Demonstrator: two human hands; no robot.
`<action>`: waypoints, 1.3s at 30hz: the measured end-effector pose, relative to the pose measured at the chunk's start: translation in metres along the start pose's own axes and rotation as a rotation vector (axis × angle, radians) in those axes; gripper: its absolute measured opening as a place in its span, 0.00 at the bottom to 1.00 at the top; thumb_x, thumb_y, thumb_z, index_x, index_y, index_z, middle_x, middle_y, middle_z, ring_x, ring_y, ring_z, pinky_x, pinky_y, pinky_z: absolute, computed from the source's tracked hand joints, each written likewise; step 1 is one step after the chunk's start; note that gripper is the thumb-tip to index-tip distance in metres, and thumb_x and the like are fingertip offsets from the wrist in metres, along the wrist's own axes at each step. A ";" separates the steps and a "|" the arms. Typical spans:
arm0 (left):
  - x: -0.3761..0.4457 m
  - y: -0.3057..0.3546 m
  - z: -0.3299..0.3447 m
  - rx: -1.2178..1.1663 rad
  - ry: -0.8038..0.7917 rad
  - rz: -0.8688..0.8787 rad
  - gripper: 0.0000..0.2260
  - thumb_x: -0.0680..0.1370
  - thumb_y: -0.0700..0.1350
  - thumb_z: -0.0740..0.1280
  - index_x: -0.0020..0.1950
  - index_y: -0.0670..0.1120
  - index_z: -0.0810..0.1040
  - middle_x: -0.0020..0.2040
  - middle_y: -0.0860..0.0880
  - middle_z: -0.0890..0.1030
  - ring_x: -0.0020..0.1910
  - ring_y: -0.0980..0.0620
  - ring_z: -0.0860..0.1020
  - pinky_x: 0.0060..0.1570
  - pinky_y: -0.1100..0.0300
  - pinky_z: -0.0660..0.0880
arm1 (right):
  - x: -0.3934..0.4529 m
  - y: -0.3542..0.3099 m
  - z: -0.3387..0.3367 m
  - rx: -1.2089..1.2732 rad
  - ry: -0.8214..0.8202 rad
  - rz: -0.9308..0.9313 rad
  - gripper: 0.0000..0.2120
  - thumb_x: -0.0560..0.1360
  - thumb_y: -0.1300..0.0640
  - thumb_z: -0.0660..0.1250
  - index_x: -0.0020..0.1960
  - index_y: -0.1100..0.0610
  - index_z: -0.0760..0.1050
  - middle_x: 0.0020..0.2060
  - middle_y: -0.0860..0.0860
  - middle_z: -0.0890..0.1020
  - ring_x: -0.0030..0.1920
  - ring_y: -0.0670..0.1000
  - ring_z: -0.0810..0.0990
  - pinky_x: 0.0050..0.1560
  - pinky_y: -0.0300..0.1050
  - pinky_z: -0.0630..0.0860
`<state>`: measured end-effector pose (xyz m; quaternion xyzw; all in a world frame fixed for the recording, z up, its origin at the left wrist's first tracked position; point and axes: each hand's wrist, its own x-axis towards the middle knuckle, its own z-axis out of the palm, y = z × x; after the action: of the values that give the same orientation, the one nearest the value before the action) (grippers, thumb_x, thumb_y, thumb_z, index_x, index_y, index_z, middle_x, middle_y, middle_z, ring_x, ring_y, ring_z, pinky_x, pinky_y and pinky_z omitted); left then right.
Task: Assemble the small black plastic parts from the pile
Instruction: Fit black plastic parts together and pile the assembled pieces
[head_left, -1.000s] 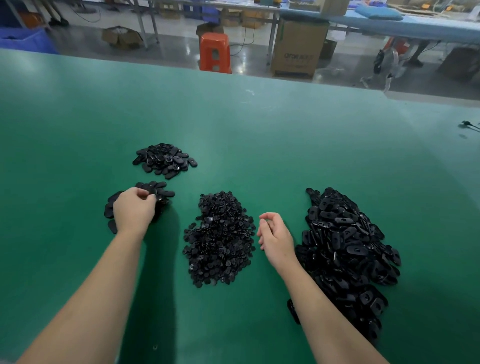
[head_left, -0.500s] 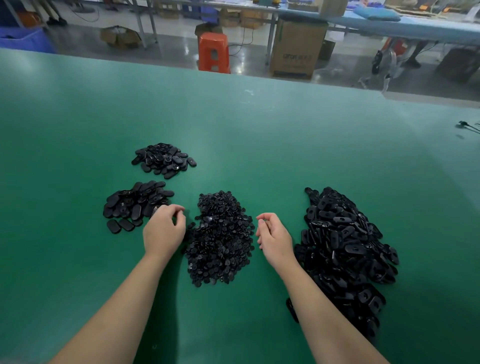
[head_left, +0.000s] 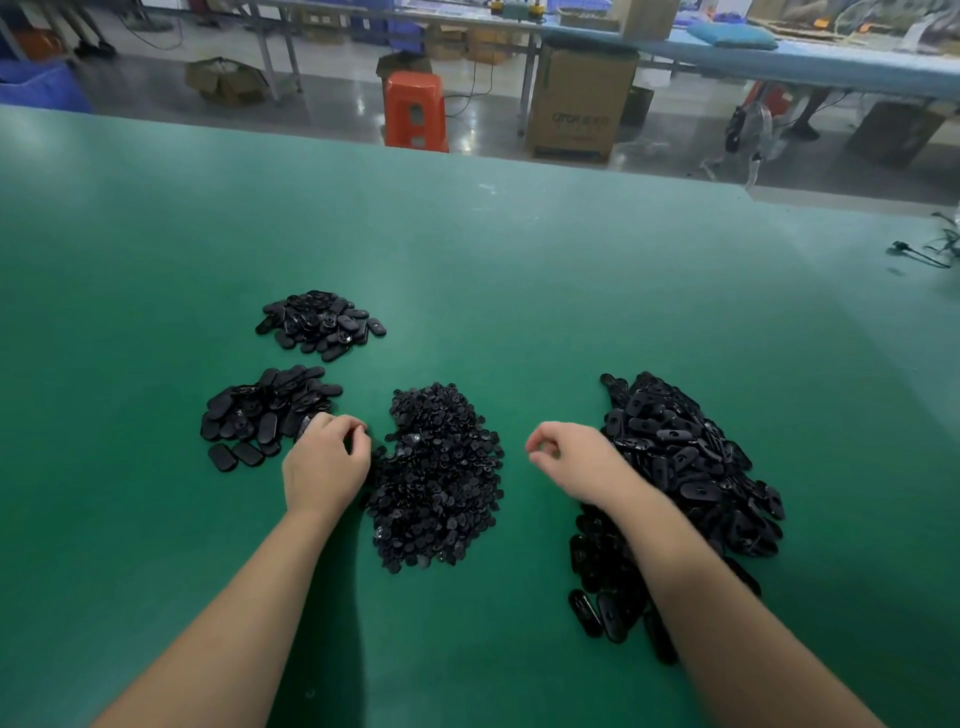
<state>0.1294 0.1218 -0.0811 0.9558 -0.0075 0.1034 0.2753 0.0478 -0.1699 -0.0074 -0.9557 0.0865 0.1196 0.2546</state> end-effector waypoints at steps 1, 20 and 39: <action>0.000 0.000 0.000 0.003 0.002 0.000 0.08 0.80 0.46 0.65 0.51 0.49 0.84 0.45 0.56 0.75 0.40 0.54 0.75 0.34 0.60 0.67 | -0.001 0.005 -0.012 -0.127 -0.070 -0.017 0.08 0.80 0.52 0.66 0.58 0.49 0.78 0.41 0.41 0.78 0.42 0.47 0.76 0.50 0.44 0.77; -0.001 0.001 -0.001 -0.004 0.001 -0.001 0.08 0.80 0.45 0.65 0.49 0.49 0.84 0.44 0.55 0.76 0.39 0.53 0.75 0.33 0.60 0.66 | 0.000 0.038 -0.035 -0.493 -0.219 0.031 0.07 0.75 0.52 0.72 0.49 0.53 0.77 0.45 0.48 0.81 0.47 0.53 0.79 0.44 0.44 0.73; 0.001 0.000 0.000 -0.011 -0.025 0.007 0.09 0.81 0.49 0.64 0.50 0.50 0.84 0.45 0.55 0.77 0.40 0.53 0.76 0.33 0.60 0.68 | 0.012 -0.004 -0.011 0.794 0.253 0.111 0.05 0.80 0.65 0.65 0.56 0.59 0.74 0.43 0.56 0.86 0.38 0.49 0.84 0.42 0.45 0.84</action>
<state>0.1299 0.1220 -0.0806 0.9555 -0.0147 0.0922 0.2799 0.0623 -0.1728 0.0005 -0.7843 0.2080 -0.0279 0.5838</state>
